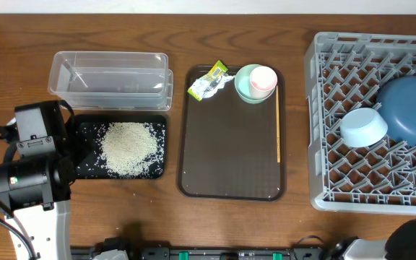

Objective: Sort waste into correct bins and load items into the dishwasher rack
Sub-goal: 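Lower the blue plate upright into the rack's back right and release, then reach the right gripper to the pink cup and grasp it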

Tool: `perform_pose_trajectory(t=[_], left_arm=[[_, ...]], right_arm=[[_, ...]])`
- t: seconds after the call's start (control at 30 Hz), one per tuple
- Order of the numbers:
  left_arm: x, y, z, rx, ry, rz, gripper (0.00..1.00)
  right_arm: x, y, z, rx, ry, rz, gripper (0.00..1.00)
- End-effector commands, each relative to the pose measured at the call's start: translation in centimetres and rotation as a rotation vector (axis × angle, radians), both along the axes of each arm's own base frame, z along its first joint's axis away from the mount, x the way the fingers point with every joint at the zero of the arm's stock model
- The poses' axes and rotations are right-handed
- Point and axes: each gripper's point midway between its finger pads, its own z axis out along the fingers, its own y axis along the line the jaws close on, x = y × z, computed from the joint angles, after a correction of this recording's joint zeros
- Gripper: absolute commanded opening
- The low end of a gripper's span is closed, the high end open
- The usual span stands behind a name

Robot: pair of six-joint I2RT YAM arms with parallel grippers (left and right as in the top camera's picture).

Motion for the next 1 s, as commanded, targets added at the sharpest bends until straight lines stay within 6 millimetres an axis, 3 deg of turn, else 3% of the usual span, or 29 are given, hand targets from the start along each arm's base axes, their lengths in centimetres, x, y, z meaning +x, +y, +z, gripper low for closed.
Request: perform_pose_trajectory(t=[0.0, 0.03, 0.23, 0.37, 0.57, 0.67, 0.77, 0.97], left_arm=[[-0.1, 0.2, 0.0, 0.005, 0.008, 0.005, 0.91], [-0.1, 0.2, 0.0, 0.005, 0.008, 0.006, 0.9], [-0.1, 0.2, 0.0, 0.005, 0.008, 0.006, 0.91], [-0.1, 0.2, 0.0, 0.005, 0.008, 0.005, 0.9], [-0.1, 0.2, 0.0, 0.005, 0.008, 0.005, 0.91], [-0.1, 0.2, 0.0, 0.005, 0.008, 0.005, 0.9], [-0.1, 0.2, 0.0, 0.005, 0.008, 0.006, 0.9], [-0.1, 0.2, 0.0, 0.005, 0.008, 0.006, 0.9]], right_arm=[[1.1, 5.7, 2.0, 0.002, -0.064, 0.17, 0.76], [1.6, 7.8, 2.2, 0.019, -0.079, 0.235, 0.85], [4.0, 18.1, 0.6, -0.005, -0.064, 0.551, 0.82], [6.5, 23.3, -3.5, -0.174, 0.016, 0.649, 0.81], [9.6, 31.2, -11.9, -0.397, 0.178, 0.785, 0.76], [10.5, 33.9, -16.2, -0.487, 0.244, 0.84, 0.73], [11.3, 35.3, -19.9, -0.591, 0.308, 0.843, 0.68], [11.8, 36.1, -24.6, -0.683, 0.396, 0.807, 0.59]])
